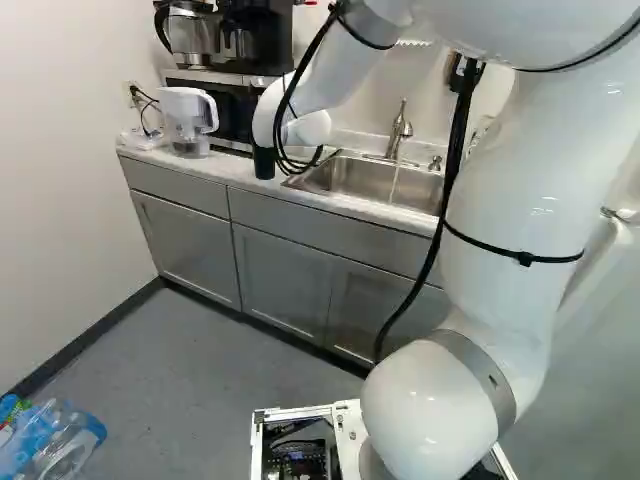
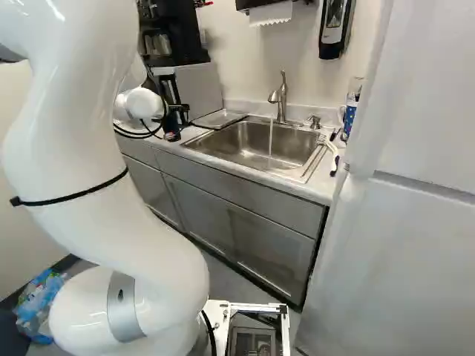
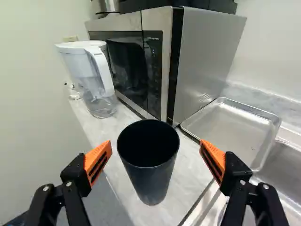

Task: Rinse the cup and place it in the tray

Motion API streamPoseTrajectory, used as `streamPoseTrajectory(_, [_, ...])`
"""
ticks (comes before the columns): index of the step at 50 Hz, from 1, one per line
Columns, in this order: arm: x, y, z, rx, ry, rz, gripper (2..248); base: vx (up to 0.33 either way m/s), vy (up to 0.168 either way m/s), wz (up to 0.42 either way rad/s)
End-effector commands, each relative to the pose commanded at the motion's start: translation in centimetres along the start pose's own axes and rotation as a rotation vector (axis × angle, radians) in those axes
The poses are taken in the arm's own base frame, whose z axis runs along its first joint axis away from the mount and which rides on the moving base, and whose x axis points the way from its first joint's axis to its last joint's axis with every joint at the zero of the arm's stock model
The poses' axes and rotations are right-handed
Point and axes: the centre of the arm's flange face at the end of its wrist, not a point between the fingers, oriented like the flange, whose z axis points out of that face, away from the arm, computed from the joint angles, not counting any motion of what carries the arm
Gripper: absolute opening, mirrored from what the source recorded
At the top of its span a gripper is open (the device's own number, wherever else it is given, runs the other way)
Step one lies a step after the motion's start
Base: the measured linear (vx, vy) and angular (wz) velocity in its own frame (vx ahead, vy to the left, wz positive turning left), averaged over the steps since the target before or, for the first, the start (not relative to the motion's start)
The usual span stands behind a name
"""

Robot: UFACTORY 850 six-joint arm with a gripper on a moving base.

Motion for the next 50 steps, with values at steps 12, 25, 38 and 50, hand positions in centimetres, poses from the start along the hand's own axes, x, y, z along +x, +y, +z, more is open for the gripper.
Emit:
streamPoseTrajectory(12, [-0.7,0.0,0.5,0.0,0.033,0.0,247,0.0,0.0,0.0])
streamPoseTrajectory(25, [-1.7,0.0,0.9,0.0,0.057,-0.001,247,0.0,0.0,0.0])
streamPoseTrajectory(38, [-2.6,0.0,1.4,-0.001,0.078,-0.001,247,0.0,0.0,0.0])
streamPoseTrajectory(50, [-3.5,0.0,1.8,-0.001,0.097,-0.001,247,0.0,0.0,0.0])
